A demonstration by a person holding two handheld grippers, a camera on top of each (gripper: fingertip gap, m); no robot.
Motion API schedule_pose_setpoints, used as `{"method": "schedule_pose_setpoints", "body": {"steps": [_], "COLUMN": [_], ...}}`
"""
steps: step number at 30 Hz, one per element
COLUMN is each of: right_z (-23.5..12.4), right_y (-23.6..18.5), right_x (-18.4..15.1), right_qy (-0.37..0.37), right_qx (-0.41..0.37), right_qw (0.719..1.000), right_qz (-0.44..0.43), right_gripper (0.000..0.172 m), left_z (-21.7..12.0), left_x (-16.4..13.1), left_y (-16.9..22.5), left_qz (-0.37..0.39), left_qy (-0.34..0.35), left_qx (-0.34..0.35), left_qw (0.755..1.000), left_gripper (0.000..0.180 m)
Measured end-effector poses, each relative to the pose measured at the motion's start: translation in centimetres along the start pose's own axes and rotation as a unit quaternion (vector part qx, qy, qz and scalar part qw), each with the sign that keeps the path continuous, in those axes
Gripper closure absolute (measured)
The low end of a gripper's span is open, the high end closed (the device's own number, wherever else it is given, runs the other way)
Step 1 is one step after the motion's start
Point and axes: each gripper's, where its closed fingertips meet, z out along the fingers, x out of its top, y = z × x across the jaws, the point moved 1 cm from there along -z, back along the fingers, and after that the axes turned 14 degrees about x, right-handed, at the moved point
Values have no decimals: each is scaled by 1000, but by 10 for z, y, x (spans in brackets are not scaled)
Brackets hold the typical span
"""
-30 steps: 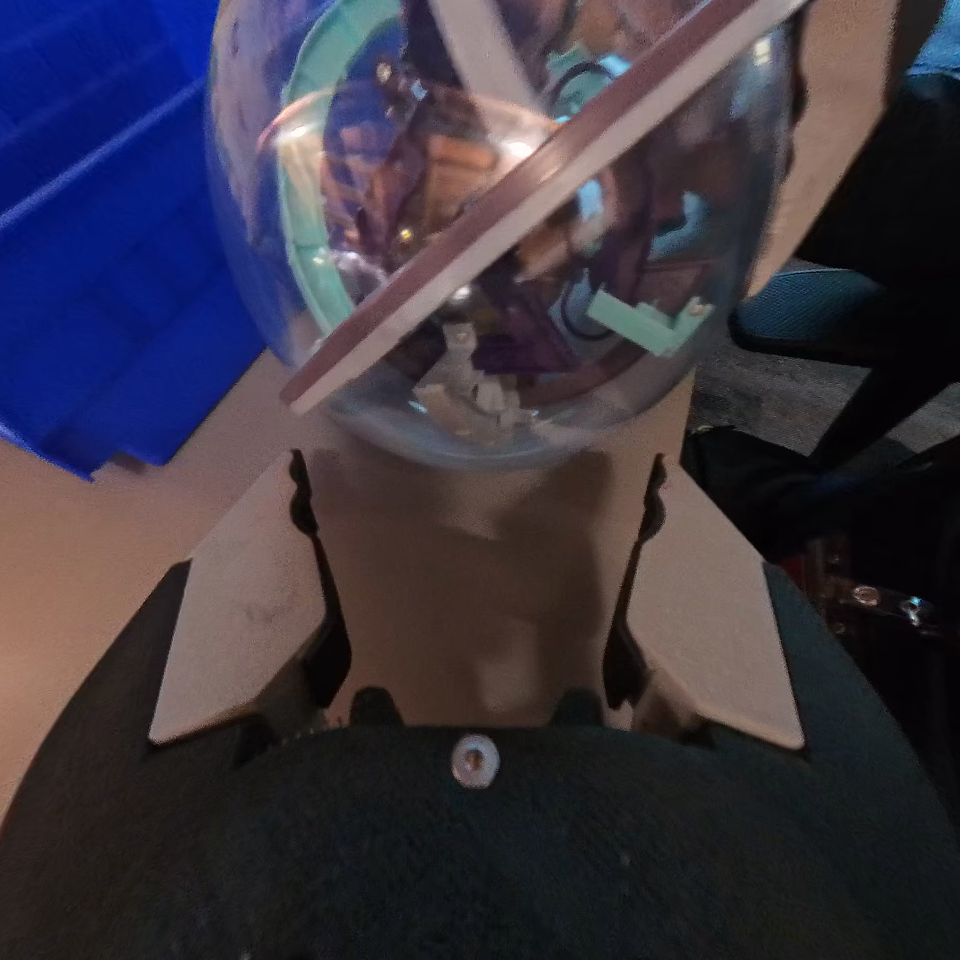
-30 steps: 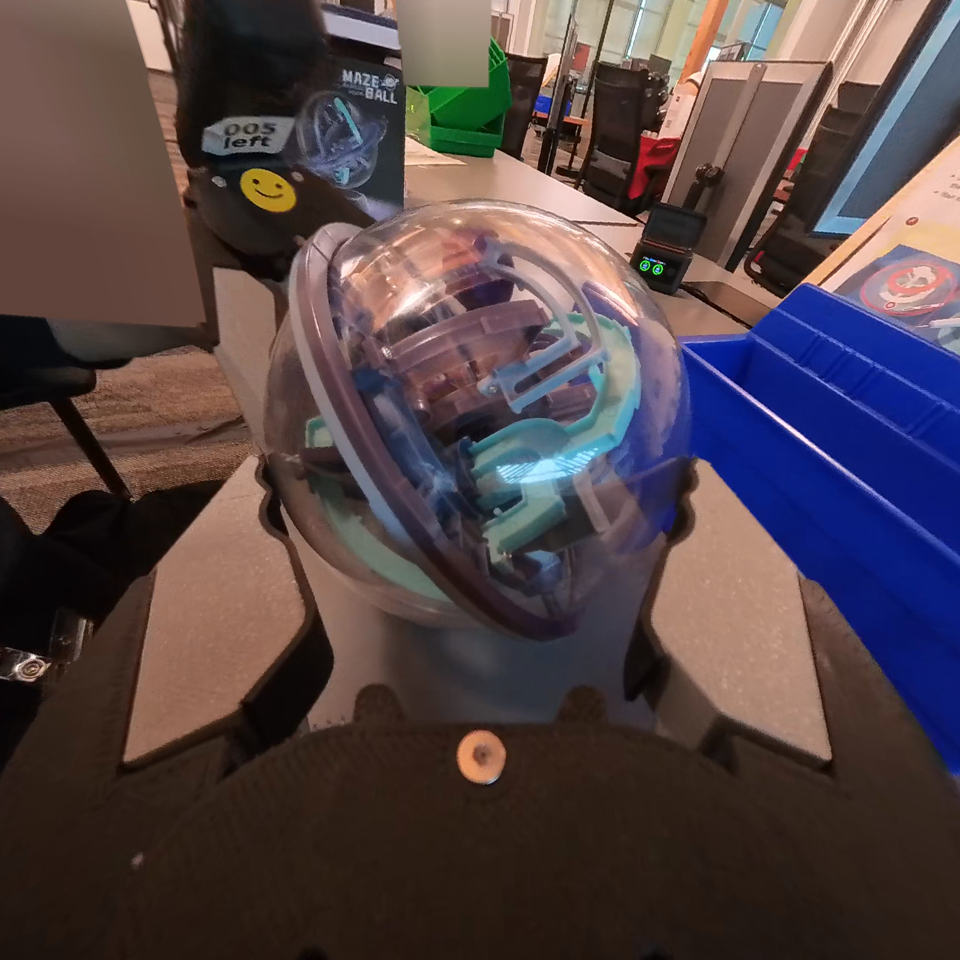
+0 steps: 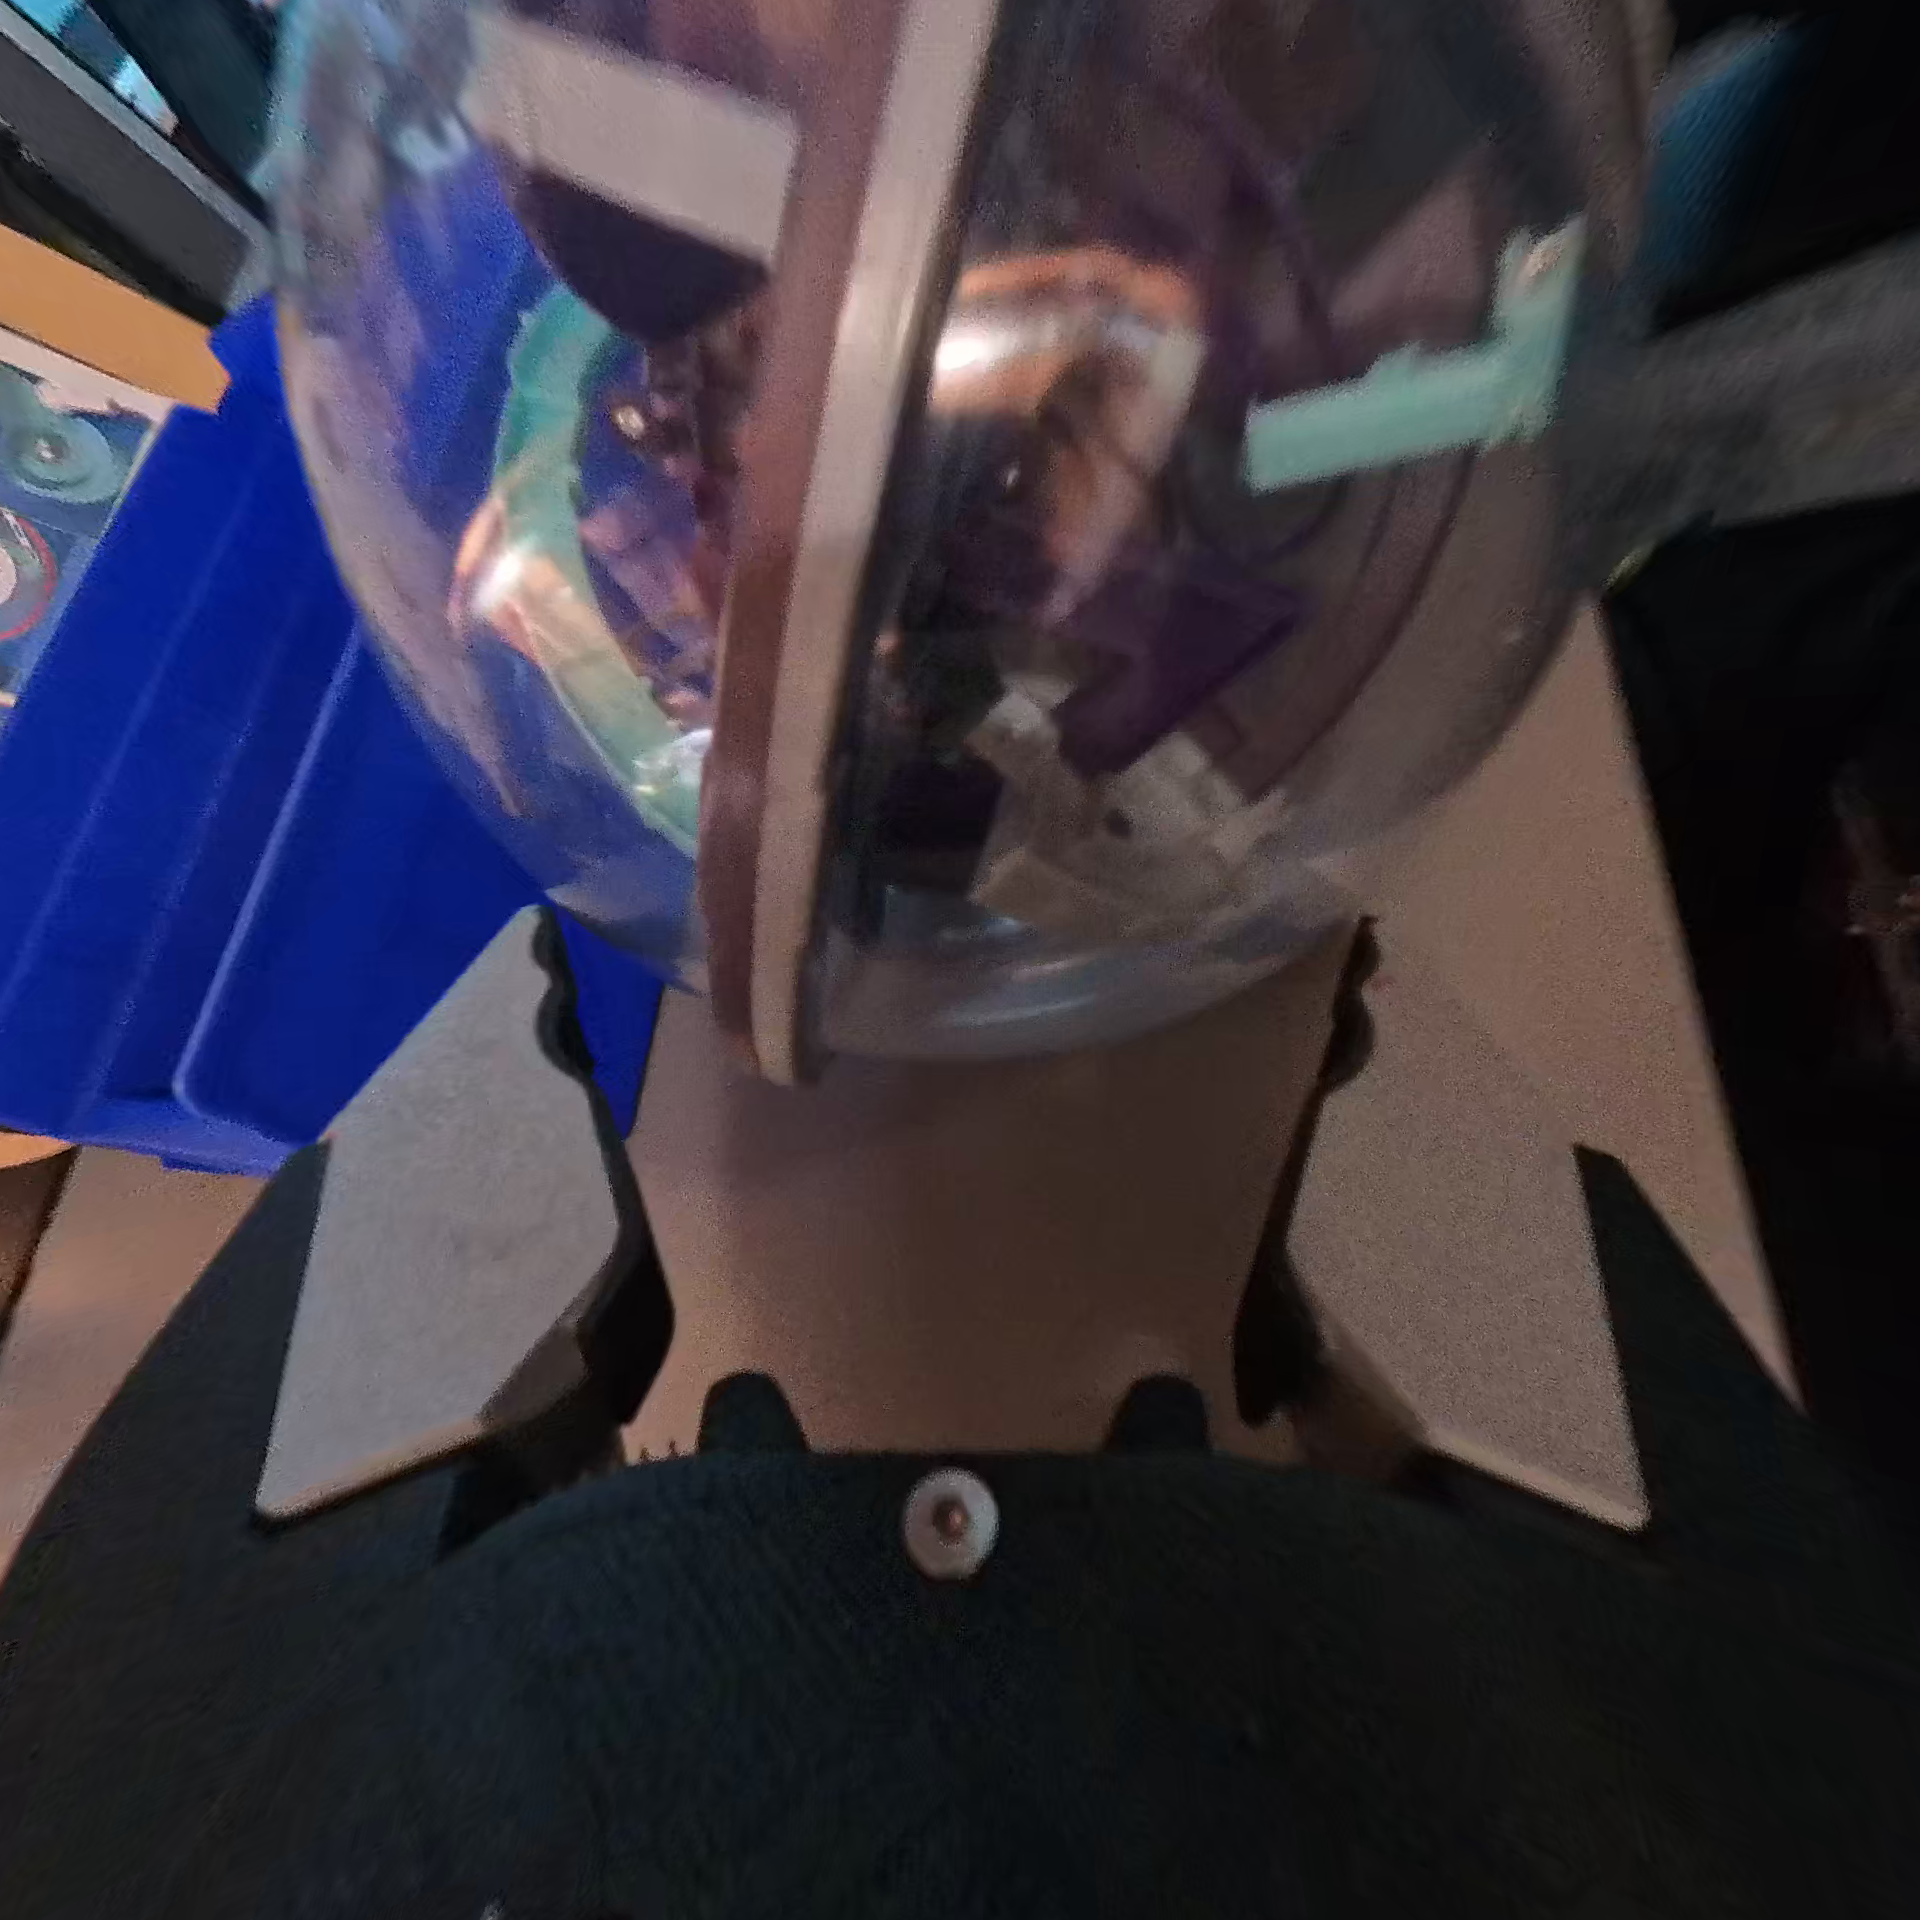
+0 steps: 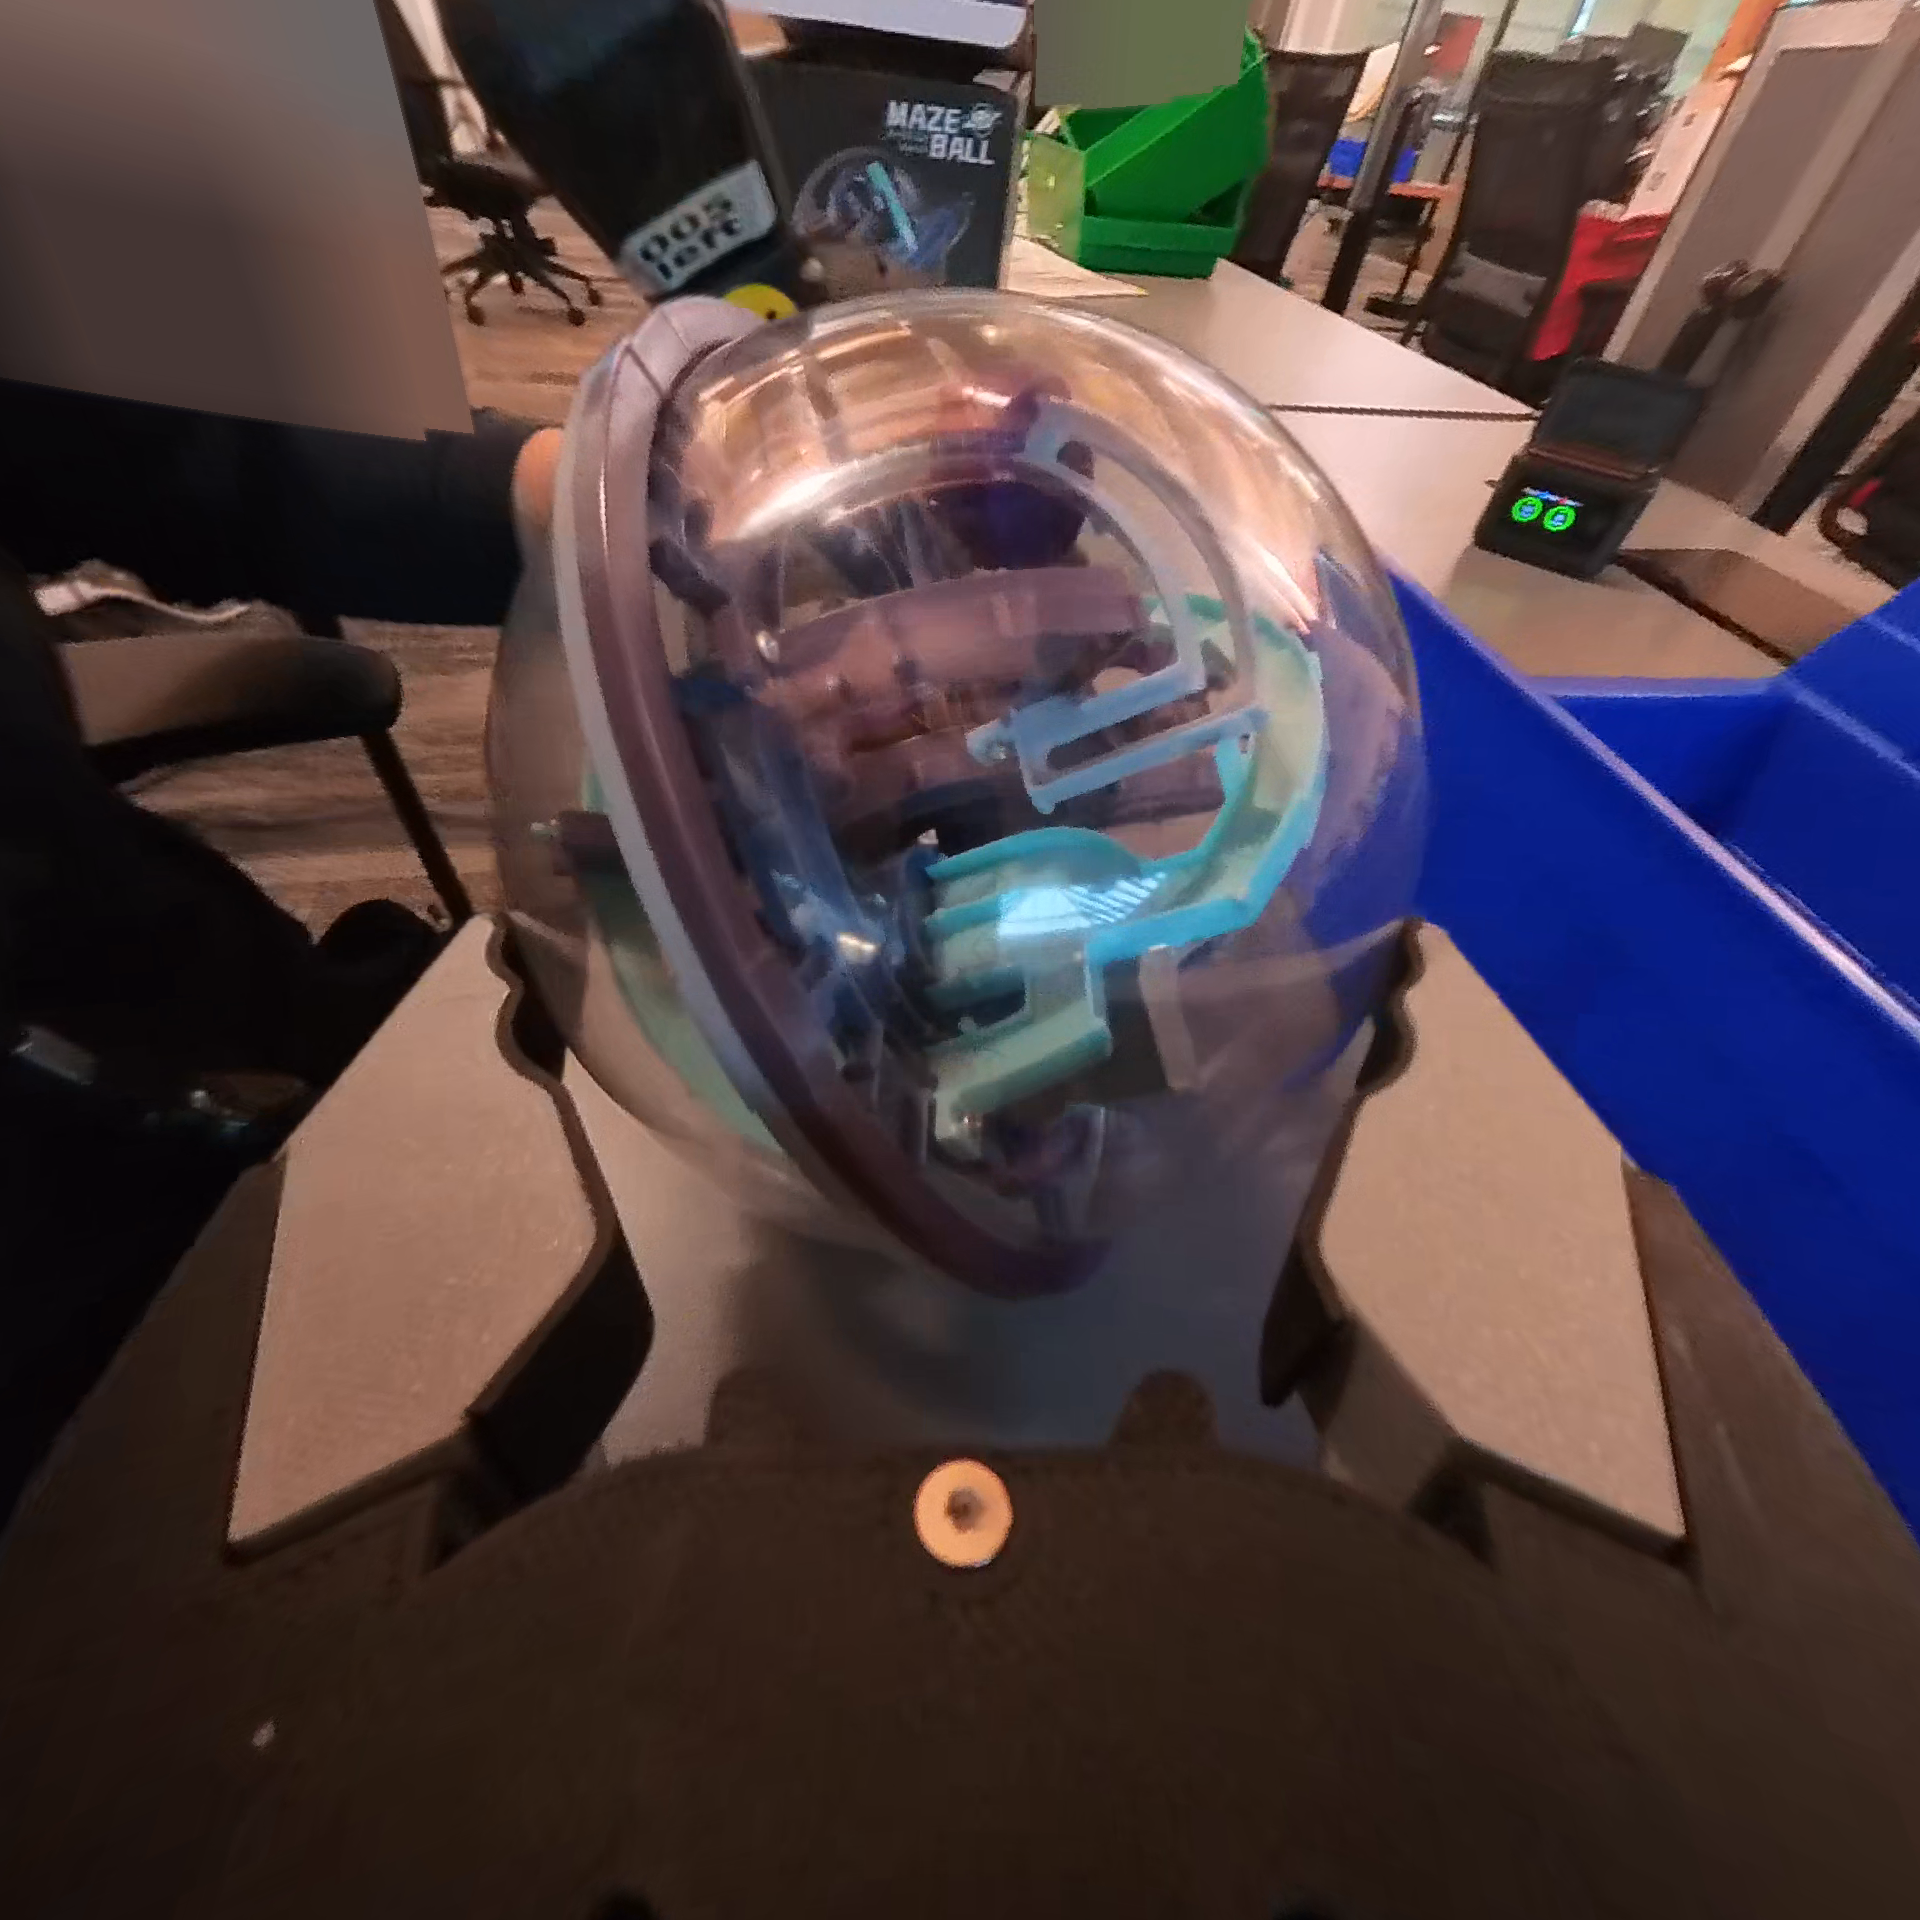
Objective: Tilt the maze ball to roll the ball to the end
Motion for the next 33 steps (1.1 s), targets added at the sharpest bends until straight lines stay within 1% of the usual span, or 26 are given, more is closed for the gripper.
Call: {"method": "schedule_pose_setpoints", "body": {"steps": [1,3,4,5,9,11,19,24,29,33], "right_z": [2,6,6,7,2,0,8,13,14,14], "right_y": [-1,-4,-4,-4,0,-2,3,8,10,9], "right_x": [0,-1,-2,-2,11,17,7,6,14,17], "right_qy": [-3,-10,-11,-11,15,23,-30,-28,-5,-9], "right_qx": [7,19,21,21,-20,-31,-78,-86,-62,-63], "right_qw": [1000,1000,1000,1000,999,997,991,992,998,998], "right_qz": [-1,2,4,4,-42,-72,-108,-84,-13,-11], "right_gripper": [20,19,19,20,24,34,23,17,17,17], "left_z": [4,6,6,6,4,4,5,5,0,0], "left_x": [-3,5,8,9,5,3,4,5,8,6], "left_y": [-1,7,8,8,7,6,5,3,4,7], "left_qz": [9,-3,-11,-15,-50,-67,-84,-97,-165,-167], "left_qy": [-10,7,11,12,11,7,8,2,-17,-26], "left_qx": [2,-25,-25,-24,-29,-34,-33,-26,-74,-80], "left_qw": [1000,1000,1000,1000,998,997,996,995,983,982], "left_gripper": [35,28,22,21,22,22,23,23,23,23]}}
